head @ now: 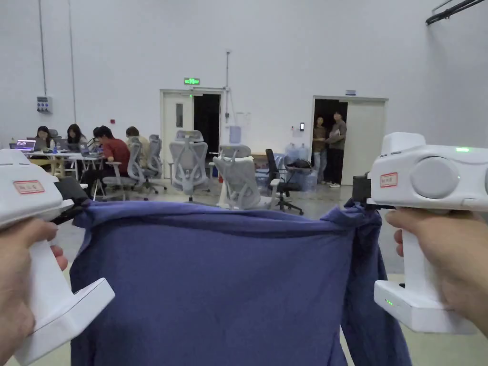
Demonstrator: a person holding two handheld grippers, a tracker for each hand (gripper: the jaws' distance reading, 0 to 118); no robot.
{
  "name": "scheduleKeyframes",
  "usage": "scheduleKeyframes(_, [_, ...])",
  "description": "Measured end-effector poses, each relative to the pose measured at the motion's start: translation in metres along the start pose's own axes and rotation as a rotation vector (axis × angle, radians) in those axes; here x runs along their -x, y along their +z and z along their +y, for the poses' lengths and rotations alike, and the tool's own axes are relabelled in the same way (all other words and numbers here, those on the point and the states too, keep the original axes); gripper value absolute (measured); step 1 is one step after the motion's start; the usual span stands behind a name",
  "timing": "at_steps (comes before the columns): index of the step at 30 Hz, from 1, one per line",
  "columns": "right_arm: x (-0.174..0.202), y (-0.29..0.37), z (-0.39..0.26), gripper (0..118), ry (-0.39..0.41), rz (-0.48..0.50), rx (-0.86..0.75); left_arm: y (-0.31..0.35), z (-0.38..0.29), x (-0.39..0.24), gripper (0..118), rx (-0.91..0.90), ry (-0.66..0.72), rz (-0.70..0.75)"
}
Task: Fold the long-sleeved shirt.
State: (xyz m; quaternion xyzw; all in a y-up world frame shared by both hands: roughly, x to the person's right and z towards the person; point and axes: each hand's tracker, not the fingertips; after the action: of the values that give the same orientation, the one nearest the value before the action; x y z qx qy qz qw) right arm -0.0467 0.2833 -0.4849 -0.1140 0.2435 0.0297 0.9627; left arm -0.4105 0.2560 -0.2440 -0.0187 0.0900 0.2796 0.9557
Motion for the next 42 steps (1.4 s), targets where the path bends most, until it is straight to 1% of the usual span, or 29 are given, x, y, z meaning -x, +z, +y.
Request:
scheduleKeyframes(1, [0.004, -0.021, 0.012, 9, 0.018, -0.009, 0.028, -0.016, 0.011, 0.001, 0, 0.016, -0.024, 0.008])
scheduleKeyframes(2, [0.007, -0.038, 0.020, 9, 0.017, -0.013, 0.060, -0.030, 0.017, 0.003, 0, 0.031, -0.051, 0.009])
scheduleKeyframes(3, [0.011, -0.056, 0.027, 9, 0.012, -0.044, 0.080, -0.045, 0.024, 0.007, 0, 0.040, -0.058, 0.014])
scheduleKeyframes(4, [0.009, -0.079, 0.035, 9, 0.028, -0.068, 0.083, -0.061, 0.029, 0.012, 0, 0.069, -0.067, 0.023])
scheduleKeyframes(6, [0.011, -0.109, 0.045, 9, 0.025, -0.075, 0.098, -0.087, 0.036, 0.022, 0, 0.089, -0.065, 0.032])
scheduleKeyframes(7, [0.011, -0.124, 0.049, 9, 0.009, -0.087, 0.120, -0.102, 0.038, 0.028, 0, 0.091, -0.069, 0.039])
scheduleKeyframes(8, [0.008, -0.137, 0.051, 9, 0.008, -0.077, 0.119, -0.115, 0.039, 0.033, 0, 0.105, -0.082, 0.050])
scheduleKeyframes(9, [0.007, -0.152, 0.053, 9, -0.012, -0.091, 0.134, -0.129, 0.040, 0.039, 0, 0.116, -0.098, 0.060])
scheduleKeyframes(10, [0.006, -0.165, 0.053, 9, -0.034, -0.097, 0.139, -0.142, 0.041, 0.045, 0, 0.111, -0.092, 0.069])
scheduleKeyframes(12, [0.008, -0.185, 0.051, 9, -0.047, -0.097, 0.140, -0.163, 0.039, 0.055, 0, 0.127, -0.083, 0.071])
scheduleKeyframes(15, [0.011, -0.221, 0.035, 9, -0.024, -0.121, 0.161, -0.195, 0.027, 0.074, 0, 0.145, -0.084, 0.088])
scheduleKeyframes(18, [0.007, -0.258, -0.007, 9, -0.039, -0.117, 0.213, -0.229, -0.004, 0.099, 0, 0.193, -0.119, 0.123])
scheduleKeyframes(20, [0.006, -0.283, -0.051, 9, -0.022, -0.121, 0.281, -0.247, -0.038, 0.118, 0, 0.249, -0.154, 0.151])
scheduleKeyframes(23, [0.000, -0.316, -0.137, 9, 0.002, -0.114, 0.406, -0.267, -0.106, 0.159, 0, 0.377, -0.172, 0.198])
scheduleKeyframes(25, [-0.005, -0.326, -0.205, 9, -0.021, -0.084, 0.484, -0.270, -0.158, 0.190, 0, 0.472, -0.150, 0.240])
scheduleKeyframes(28, [-0.012, -0.316, -0.289, 9, -0.026, -0.106, 0.598, -0.257, -0.224, 0.223, 0, 0.605, -0.129, 0.292])
scheduleKeyframes(29, [-0.016, -0.310, -0.310, 9, -0.032, -0.104, 0.628, -0.247, -0.242, 0.231, 0, 0.715, -0.075, 0.326])
scheduleKeyframes(31, [-0.023, -0.285, -0.347, 9, -0.066, -0.116, 0.655, -0.222, -0.266, 0.241, 0, 0.745, -0.058, 0.336])
scheduleKeyframes(33, [-0.032, -0.256, -0.372, 9, -0.126, -0.101, 0.673, -0.192, -0.279, 0.244, 0, 0.763, -0.040, 0.329])
scheduleKeyframes(35, [-0.037, -0.217, -0.387, 9, -0.167, -0.100, 0.660, -0.152, -0.288, 0.229, 0, 0.784, -0.068, 0.331])
scheduleKeyframes(36, [-0.039, -0.196, -0.391, 9, -0.165, -0.090, 0.664, -0.133, -0.293, 0.224, 0, 0.782, -0.084, 0.333])
scheduleKeyframes(37, [-0.042, -0.172, -0.395, 9, -0.182, -0.076, 0.645, -0.110, -0.295, 0.218, 0, 0.787, -0.096, 0.318])
scheduleKeyframes(39, [-0.040, -0.123, -0.398, 8, -0.156, -0.046, 0.613, -0.069, -0.301, 0.202, 0, 0.802, -0.105, 0.319])
scheduleKeyframes(41, [-0.040, -0.080, -0.403, 8, -0.115, 0.003, 0.635, -0.032, -0.302, 0.194, 0, 0.846, -0.093, 0.285])
scheduleKeyframes(42, [-0.042, -0.059, -0.406, 8, -0.121, 0.000, 0.643, -0.013, -0.303, 0.193, 0, 0.846, -0.082, 0.288])
